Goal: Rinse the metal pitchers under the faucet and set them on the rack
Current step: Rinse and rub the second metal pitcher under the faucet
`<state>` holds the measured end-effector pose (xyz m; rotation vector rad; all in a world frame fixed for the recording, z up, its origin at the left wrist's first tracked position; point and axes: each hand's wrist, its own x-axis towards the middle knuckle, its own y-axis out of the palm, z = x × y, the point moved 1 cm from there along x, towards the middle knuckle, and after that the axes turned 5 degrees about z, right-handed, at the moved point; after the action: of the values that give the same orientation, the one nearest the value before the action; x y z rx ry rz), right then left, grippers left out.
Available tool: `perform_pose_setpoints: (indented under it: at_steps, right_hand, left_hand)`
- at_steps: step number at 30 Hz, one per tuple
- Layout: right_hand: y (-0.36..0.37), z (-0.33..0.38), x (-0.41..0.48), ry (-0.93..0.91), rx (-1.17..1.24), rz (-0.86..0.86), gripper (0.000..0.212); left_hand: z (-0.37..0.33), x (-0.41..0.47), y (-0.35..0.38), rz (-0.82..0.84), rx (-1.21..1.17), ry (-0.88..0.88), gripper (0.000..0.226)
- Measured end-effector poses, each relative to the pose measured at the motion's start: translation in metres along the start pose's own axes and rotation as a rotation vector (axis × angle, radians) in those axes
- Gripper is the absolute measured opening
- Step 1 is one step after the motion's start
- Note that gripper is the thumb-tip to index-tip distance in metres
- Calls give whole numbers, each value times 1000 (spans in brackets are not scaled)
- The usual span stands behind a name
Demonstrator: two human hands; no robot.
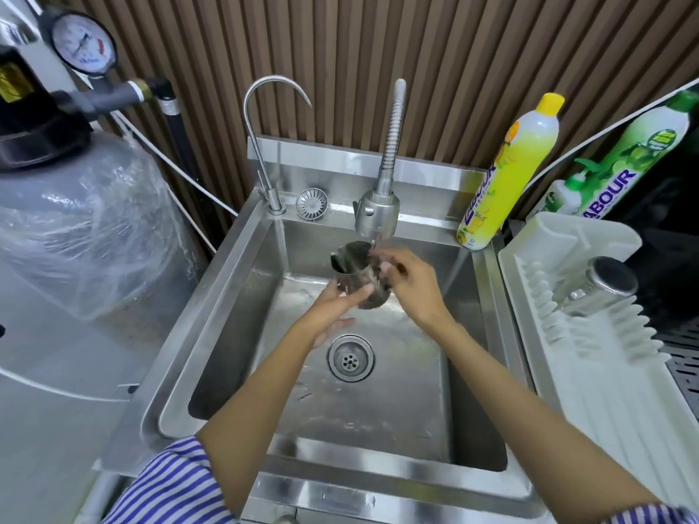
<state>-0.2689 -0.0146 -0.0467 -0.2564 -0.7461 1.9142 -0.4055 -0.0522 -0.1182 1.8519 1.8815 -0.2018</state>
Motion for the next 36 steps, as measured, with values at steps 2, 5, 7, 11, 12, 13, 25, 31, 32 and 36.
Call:
perform_pose_setpoints:
  at_steps: [2,5,7,11,12,13,25,31,32,36]
  right_hand:
    - [3,-10,-15,20,85,-25,33]
    - [11,-20,-22,48,83,-39,37]
    - [11,-23,-21,75,180,-68,37]
    - [6,-26,-20,170,499,-112,42]
    - [5,-26,-19,196,551,-110,41]
    - [5,-26,-18,226,601,-98,39]
    - [4,-22,-2,542,756,33,21]
    - [-29,-5,11,529,226,64,12]
    - [-33,1,12,505,104,68,14]
    - [-38,18,9,335,-180,16,11]
  left_hand:
    - [-7,2,-2,-78,125,81,62]
    - [-16,3,-1,-161,227,229,66]
    - [-22,3,2,-220,335,372,68]
    - [-36,1,5,-269,592,557,75]
    - [-37,0,6,-277,630,566,77]
    - [-37,-1,6,-287,651,576,80]
    - [-47,-30,4,-544,984,420,66]
    - [-25,-21,13,-401,691,217,59]
    - [-21,-18,15,-375,653,194,58]
    - [-17,1,24,-291,473,174,64]
